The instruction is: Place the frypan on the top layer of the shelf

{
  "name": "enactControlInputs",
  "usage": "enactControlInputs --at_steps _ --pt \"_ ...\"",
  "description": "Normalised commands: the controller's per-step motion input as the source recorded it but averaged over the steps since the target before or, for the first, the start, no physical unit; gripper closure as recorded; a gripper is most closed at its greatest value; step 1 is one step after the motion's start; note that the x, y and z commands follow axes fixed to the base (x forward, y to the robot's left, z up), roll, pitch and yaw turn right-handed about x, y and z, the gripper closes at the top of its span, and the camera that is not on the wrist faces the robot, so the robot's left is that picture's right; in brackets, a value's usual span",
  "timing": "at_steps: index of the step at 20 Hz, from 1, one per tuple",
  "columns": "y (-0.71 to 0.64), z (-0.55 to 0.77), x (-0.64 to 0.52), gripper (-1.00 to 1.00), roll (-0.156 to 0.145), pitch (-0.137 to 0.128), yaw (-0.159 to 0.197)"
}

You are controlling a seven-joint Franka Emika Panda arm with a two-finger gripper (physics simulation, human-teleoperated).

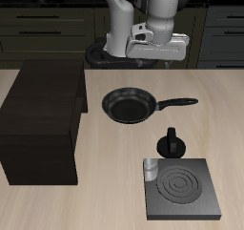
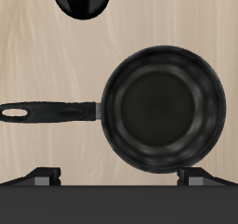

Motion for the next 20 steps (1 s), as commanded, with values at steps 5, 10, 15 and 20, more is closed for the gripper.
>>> enactControlInputs --at_steps 5,10,15,20 --pt "0.12 -0.20 -0.31 -1.00 0.005 -0.026 -0.001" --pt "0.13 -0.19 -0.13 -1.00 0.021 0.024 0.004" --pt "0.12 -0.17 0.00 -1.00 0.001 0.014 -0.020" --pt "0.08 -0.21 0.07 -1.00 -0.020 -0.004 -0.001"
